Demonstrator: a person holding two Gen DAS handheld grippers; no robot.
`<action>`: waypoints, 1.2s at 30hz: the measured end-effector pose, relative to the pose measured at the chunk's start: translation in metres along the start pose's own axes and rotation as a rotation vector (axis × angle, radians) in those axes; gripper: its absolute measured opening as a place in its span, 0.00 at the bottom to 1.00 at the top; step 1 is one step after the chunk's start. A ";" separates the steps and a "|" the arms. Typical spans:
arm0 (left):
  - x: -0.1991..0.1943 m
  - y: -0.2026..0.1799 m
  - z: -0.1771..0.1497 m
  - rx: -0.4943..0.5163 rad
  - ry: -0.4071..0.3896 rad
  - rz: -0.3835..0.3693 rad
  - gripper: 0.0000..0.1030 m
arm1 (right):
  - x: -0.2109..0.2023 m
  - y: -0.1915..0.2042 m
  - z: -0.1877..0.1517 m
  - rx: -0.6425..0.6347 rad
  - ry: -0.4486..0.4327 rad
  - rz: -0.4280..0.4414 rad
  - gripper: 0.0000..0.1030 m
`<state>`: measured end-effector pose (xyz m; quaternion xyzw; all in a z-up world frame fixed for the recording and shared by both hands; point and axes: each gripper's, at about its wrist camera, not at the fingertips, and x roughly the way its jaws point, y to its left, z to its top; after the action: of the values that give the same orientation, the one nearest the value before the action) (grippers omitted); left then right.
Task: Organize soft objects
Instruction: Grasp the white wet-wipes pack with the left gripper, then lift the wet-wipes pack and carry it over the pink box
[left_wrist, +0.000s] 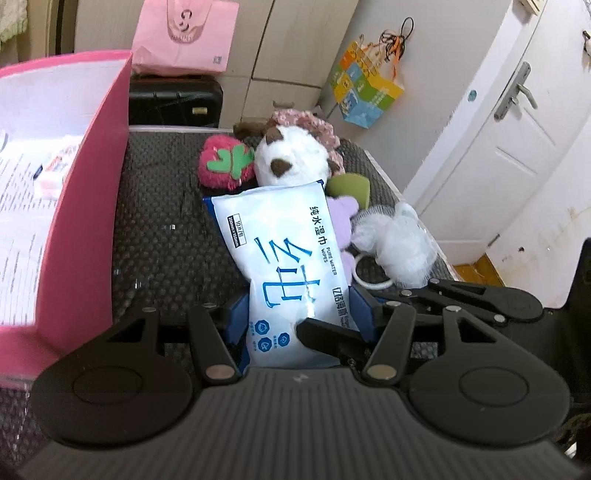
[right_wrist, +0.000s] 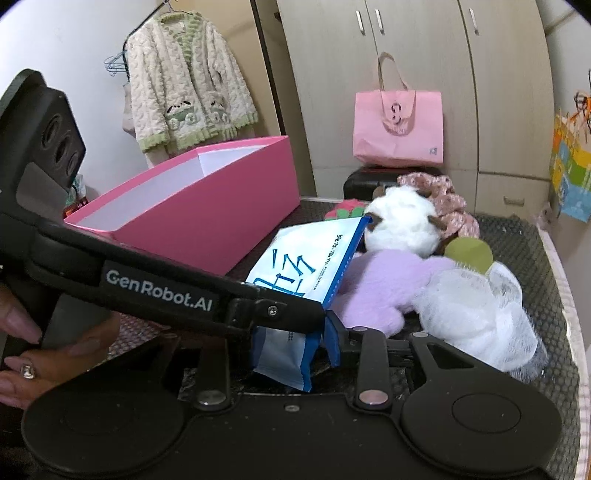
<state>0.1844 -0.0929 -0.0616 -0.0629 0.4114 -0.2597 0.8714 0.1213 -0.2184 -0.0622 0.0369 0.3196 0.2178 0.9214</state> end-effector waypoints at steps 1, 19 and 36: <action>-0.002 0.002 -0.001 -0.014 0.006 -0.005 0.55 | -0.001 0.002 0.001 0.010 0.014 -0.002 0.37; -0.075 0.030 -0.037 -0.163 0.173 -0.112 0.55 | -0.046 0.068 -0.003 -0.012 0.163 0.115 0.36; -0.154 0.070 -0.049 -0.221 0.228 -0.041 0.55 | -0.044 0.141 0.017 -0.110 0.252 0.338 0.35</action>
<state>0.0946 0.0496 -0.0103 -0.1367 0.5323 -0.2362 0.8014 0.0472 -0.1087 0.0060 0.0120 0.4091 0.3893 0.8252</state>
